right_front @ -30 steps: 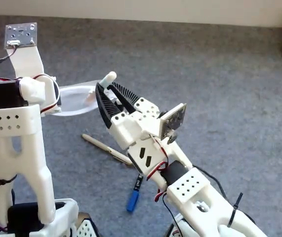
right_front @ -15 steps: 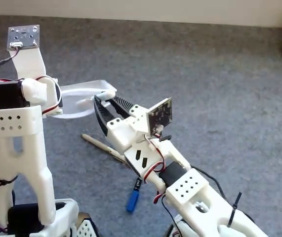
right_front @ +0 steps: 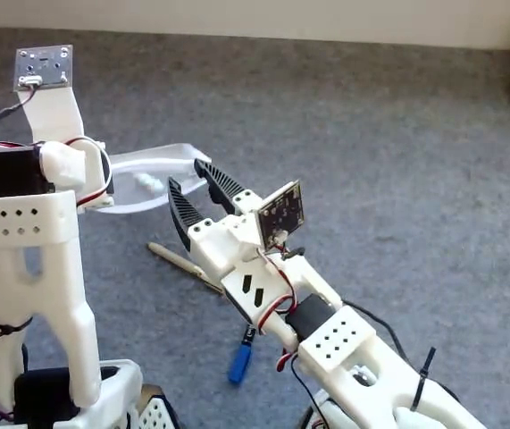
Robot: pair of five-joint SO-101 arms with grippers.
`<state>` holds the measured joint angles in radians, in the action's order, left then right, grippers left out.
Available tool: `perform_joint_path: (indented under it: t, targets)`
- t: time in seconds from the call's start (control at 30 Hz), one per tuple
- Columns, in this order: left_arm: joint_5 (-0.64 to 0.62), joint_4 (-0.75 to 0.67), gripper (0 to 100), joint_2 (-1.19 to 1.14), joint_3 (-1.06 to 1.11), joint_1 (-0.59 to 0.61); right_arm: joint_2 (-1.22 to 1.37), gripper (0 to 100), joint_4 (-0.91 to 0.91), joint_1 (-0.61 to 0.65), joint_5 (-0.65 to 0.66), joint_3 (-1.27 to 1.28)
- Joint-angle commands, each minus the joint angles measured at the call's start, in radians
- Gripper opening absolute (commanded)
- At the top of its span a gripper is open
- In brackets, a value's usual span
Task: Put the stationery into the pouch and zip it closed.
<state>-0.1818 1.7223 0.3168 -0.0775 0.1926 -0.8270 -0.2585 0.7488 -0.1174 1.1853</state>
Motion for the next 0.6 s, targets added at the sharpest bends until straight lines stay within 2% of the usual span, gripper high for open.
perform_joint_path:
  t: [0.0,0.57]
  targets:
    - [-0.012,-0.012,1,-0.015,0.005,-0.007,-0.002,16.2,0.004,0.013,0.011,-0.019]
    - [-0.011,-0.012,1,-0.018,0.007,-0.005,-0.035,16.2,0.004,0.021,0.014,-0.013]
